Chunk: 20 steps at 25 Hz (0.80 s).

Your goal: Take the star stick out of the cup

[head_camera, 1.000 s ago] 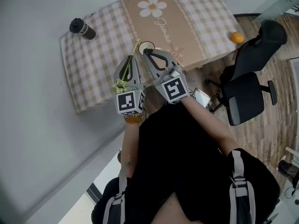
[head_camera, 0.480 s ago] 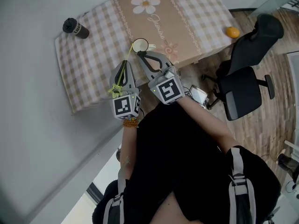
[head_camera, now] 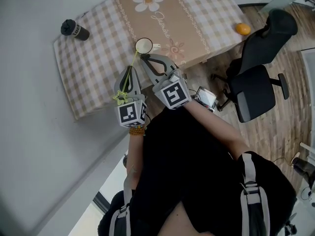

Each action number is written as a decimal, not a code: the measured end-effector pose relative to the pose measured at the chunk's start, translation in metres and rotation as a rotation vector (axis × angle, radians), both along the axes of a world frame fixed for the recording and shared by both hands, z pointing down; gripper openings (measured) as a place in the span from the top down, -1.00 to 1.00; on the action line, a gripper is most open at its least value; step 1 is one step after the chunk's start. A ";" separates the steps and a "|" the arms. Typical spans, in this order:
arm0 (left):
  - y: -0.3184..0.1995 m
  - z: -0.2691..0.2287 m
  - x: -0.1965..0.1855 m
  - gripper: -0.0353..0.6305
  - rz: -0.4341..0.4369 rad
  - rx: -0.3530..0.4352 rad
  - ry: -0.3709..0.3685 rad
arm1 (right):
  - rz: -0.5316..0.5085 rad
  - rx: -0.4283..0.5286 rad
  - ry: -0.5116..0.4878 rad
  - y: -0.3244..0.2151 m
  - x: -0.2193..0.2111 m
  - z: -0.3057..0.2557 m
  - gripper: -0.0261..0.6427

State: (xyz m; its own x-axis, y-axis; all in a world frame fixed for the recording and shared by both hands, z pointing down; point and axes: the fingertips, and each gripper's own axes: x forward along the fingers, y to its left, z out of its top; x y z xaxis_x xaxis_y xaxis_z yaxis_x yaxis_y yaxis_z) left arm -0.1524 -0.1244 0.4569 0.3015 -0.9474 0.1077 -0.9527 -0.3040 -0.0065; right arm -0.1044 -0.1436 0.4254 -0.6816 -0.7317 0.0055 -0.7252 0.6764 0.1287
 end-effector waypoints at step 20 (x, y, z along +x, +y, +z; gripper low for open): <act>0.001 0.009 0.001 0.83 0.001 -0.012 -0.012 | -0.003 -0.025 0.001 0.002 0.003 0.010 0.90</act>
